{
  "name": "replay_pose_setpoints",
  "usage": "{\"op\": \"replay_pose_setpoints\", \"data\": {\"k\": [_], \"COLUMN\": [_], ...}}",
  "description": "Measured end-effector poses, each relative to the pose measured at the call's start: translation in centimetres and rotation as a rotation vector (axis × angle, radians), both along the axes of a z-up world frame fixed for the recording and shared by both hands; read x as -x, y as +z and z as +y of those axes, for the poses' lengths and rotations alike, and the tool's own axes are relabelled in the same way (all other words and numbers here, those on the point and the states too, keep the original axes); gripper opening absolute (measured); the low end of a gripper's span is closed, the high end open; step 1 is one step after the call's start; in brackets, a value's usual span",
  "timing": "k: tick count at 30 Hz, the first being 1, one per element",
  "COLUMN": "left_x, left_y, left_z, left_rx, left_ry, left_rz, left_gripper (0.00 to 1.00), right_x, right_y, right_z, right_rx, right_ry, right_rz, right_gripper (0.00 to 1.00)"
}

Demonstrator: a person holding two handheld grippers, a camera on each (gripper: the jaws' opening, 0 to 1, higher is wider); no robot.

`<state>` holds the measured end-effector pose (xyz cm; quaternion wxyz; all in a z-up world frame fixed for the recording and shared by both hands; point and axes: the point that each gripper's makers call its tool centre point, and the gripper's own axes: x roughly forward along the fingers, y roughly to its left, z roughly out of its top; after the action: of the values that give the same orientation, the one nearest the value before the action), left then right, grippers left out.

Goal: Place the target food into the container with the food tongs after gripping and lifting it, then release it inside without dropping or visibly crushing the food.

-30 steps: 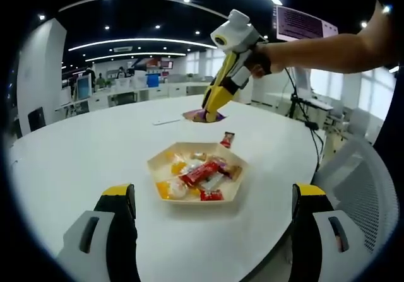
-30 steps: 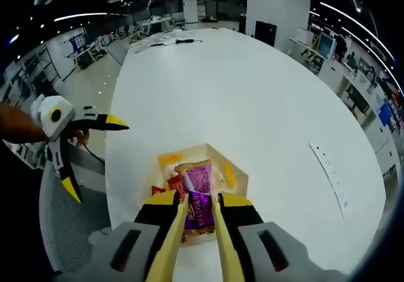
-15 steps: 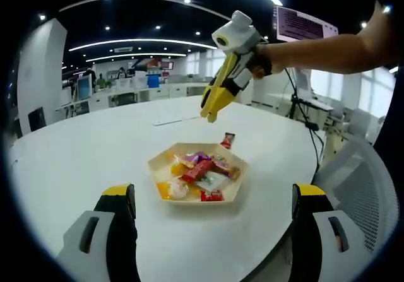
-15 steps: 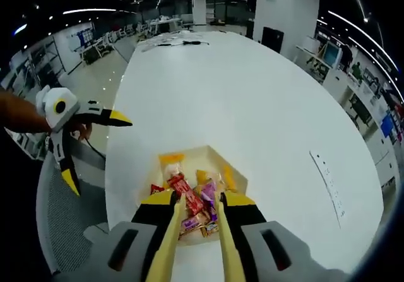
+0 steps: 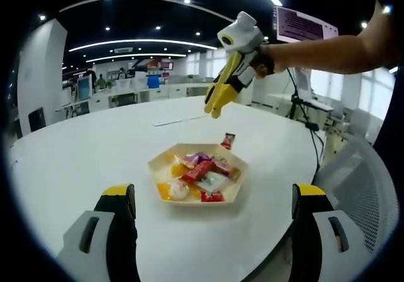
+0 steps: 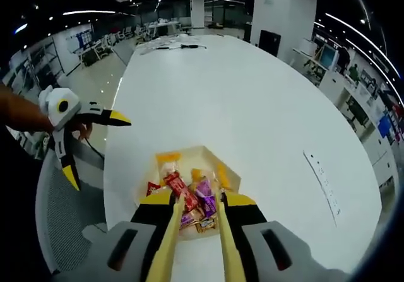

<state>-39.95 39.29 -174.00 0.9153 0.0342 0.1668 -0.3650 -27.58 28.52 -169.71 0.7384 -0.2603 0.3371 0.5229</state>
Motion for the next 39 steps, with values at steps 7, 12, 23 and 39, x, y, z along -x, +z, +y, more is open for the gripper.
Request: {"op": "replay_pose_setpoints", "data": {"k": [7, 12, 23, 39], "left_x": [0.1, 0.1, 0.0, -0.1], "left_y": [-0.2, -0.3, -0.5, -0.3], "left_z": [-0.1, 0.0, 0.1, 0.2], "left_rx": [-0.008, -0.010, -0.018, -0.015], "left_ry": [-0.007, -0.006, 0.000, 0.009], "left_rz": [0.006, 0.005, 0.010, 0.009], "left_gripper": [1.00, 1.00, 1.00, 1.00], "right_x": [-0.1, -0.4, -1.0, -2.2], "right_y": [0.7, 0.9, 1.0, 1.6], "right_z": [-1.4, -2.7, -5.4, -7.9], "right_rx": [-0.014, -0.012, -0.020, -0.048], "right_ry": [-0.008, -0.017, -0.045, -0.061], "right_rz": [-0.020, -0.033, -0.050, -0.094], "right_gripper": [0.29, 0.29, 0.29, 0.30]}}
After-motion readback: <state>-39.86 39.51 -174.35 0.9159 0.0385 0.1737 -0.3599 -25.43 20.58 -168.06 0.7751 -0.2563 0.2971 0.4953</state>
